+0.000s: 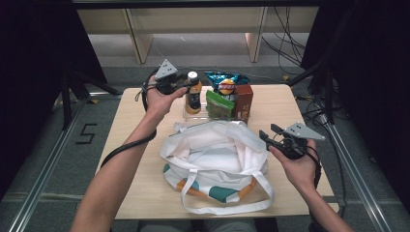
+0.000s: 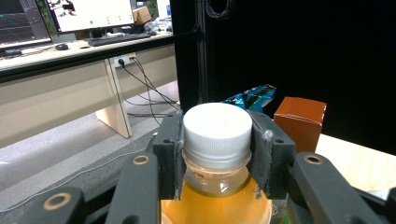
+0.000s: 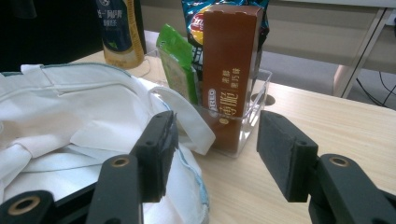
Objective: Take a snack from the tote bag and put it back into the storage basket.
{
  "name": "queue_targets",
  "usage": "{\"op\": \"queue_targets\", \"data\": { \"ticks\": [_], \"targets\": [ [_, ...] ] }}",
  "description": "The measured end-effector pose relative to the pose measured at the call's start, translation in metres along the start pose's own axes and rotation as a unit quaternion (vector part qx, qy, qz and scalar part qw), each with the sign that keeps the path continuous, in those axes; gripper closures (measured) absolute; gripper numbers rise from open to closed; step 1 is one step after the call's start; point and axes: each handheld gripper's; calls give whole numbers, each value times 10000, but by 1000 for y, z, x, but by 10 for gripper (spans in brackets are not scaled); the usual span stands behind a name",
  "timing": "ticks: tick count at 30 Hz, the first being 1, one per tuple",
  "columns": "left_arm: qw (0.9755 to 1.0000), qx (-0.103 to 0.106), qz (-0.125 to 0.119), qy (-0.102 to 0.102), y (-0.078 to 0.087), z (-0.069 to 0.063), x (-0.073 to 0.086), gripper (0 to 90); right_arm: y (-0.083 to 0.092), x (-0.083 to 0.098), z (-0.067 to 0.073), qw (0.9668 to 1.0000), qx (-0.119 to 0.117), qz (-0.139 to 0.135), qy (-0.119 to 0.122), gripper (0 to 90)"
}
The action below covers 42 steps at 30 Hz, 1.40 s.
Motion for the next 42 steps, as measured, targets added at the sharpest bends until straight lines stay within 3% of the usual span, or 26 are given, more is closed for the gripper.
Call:
{"op": "queue_targets", "data": {
  "ticks": [2,5,27,28,35,40,42],
  "targets": [
    [10000,14,8,-24,-1,0,0,587,1,0,2,10000,29,27,-91,471],
    [10000,11,16,-2,-3,0,1,586,-1,0,0,10000,23,-26,50,471],
    [9999,-27,120,23,-10,2,8,586,1,0,0,10000,3,44,12,471],
    [9999,-28,126,35,-10,2,8,586,0,0,-1,9999,94,-81,49,471],
    [9998,-67,157,37,-11,4,12,586,2,0,1,9999,36,29,-111,470],
    [9998,-100,171,59,-11,6,14,586,0,1,-2,10000,14,-38,42,471],
    [9997,-116,180,65,-12,6,15,586,0,1,0,10000,21,-29,-80,470]
  ]
}}
Point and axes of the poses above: each handheld gripper's, and its own axes: y roughly backward along the jaws, x roughly out of its underside, z roughly to its left, and after that the axes turned 3 degrees about -x, right-handed
